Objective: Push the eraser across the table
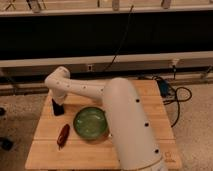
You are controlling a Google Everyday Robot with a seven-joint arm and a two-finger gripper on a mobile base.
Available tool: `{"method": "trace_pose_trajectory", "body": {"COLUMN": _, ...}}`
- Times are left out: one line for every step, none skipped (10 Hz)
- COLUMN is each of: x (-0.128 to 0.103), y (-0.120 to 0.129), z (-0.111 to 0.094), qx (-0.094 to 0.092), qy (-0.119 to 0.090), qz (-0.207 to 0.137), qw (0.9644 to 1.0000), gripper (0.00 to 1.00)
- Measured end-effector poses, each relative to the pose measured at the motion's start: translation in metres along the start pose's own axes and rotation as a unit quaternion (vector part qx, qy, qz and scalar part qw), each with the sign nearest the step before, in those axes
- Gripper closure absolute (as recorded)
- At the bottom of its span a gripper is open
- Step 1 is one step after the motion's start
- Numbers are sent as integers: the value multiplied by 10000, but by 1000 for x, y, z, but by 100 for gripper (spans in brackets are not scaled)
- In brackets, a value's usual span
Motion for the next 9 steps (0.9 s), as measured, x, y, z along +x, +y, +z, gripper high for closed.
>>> {"method": "trace_pose_trajectory", "body": {"x": -2, "y": 0, "z": 0, "qx": -10, "qy": -20, "qz": -27, "qw": 10000, "gripper": 99}}
{"method": "trace_pose_trajectory", "body": {"x": -5, "y": 0, "z": -1, "qx": -6, "qy": -46, "qz": -58, "qw": 10000, "gripper": 99}}
{"method": "trace_pose_trajectory", "body": {"x": -7, "y": -2, "z": -1, "qx": -9, "qy": -74, "qz": -83, "qw": 9999, "gripper": 99}}
{"method": "trace_pose_trajectory", "body": {"x": -10, "y": -3, "z": -1, "qx": -13, "qy": -104, "qz": -111, "qw": 9999, "gripper": 99}}
{"method": "trace_pose_trajectory", "body": {"x": -13, "y": -4, "z": -1, "qx": -18, "qy": -127, "qz": -139, "qw": 9998, "gripper": 99}}
{"method": "trace_pose_trajectory", "body": {"x": -18, "y": -4, "z": 0, "qx": -29, "qy": -150, "qz": -187, "qw": 9997, "gripper": 99}}
{"method": "trace_pose_trajectory", "body": {"x": -22, "y": -6, "z": 0, "qx": -34, "qy": -164, "qz": -222, "qw": 9996, "gripper": 99}}
{"method": "trace_pose_trajectory", "body": {"x": -25, "y": -6, "z": 0, "qx": -37, "qy": -176, "qz": -250, "qw": 9995, "gripper": 99}}
{"method": "trace_pose_trajectory", "body": {"x": -28, "y": -6, "z": -1, "qx": -45, "qy": -192, "qz": -294, "qw": 9994, "gripper": 99}}
